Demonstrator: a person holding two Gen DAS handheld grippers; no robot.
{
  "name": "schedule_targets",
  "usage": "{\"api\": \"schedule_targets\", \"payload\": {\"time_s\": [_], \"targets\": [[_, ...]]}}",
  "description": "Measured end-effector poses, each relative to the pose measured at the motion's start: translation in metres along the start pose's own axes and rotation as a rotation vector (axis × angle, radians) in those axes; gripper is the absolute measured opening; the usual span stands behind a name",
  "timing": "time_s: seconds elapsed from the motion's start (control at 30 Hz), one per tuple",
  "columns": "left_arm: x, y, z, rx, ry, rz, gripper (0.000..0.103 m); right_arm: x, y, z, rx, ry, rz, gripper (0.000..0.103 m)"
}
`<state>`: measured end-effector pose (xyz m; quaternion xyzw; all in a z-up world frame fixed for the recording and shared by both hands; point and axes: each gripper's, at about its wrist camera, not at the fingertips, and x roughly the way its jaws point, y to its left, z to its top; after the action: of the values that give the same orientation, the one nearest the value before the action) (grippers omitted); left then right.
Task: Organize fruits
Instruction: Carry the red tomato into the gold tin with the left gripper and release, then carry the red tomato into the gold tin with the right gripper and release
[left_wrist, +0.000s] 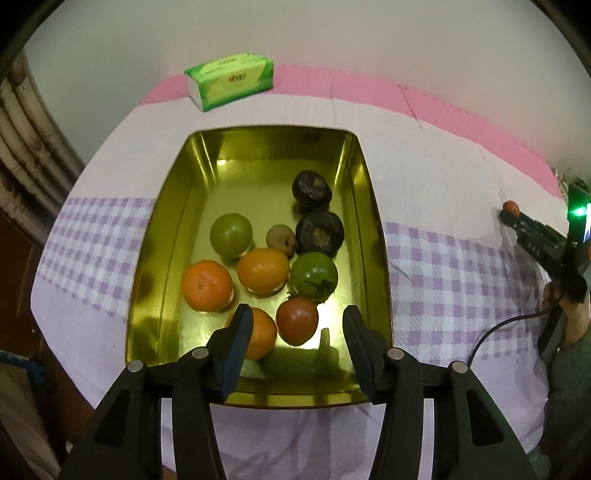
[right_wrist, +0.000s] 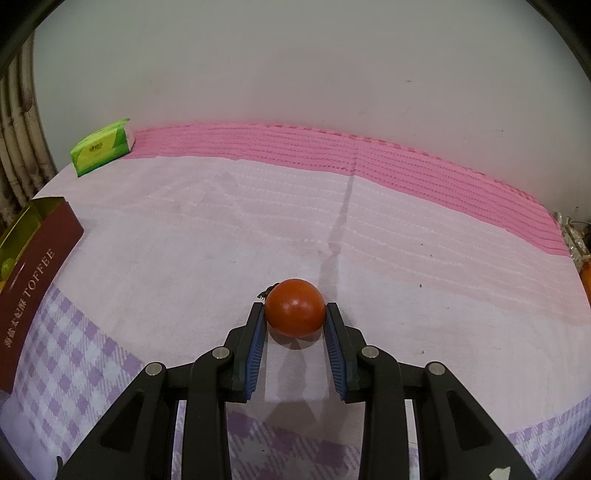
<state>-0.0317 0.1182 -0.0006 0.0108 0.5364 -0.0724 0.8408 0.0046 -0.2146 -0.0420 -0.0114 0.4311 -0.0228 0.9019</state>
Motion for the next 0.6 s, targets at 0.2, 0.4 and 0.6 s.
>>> {"api": "schedule_targets", "payload": {"time_s": [0.2,0.4,0.6], "targets": [[-0.013,0.014,0.006,-0.024,-0.059,0.057,0.053,-0.004,0.002,-0.001,0.003,0.008,0.004,0.029],[-0.017,0.034,0.006,-0.086,-0.089,0.094,0.057,-0.019,0.012,0.002,0.032,0.006,0.06,0.029],[-0.023,0.05,0.004,-0.139,-0.104,0.13,0.057,-0.046,0.053,0.019,-0.009,-0.028,0.189,0.029]]}}
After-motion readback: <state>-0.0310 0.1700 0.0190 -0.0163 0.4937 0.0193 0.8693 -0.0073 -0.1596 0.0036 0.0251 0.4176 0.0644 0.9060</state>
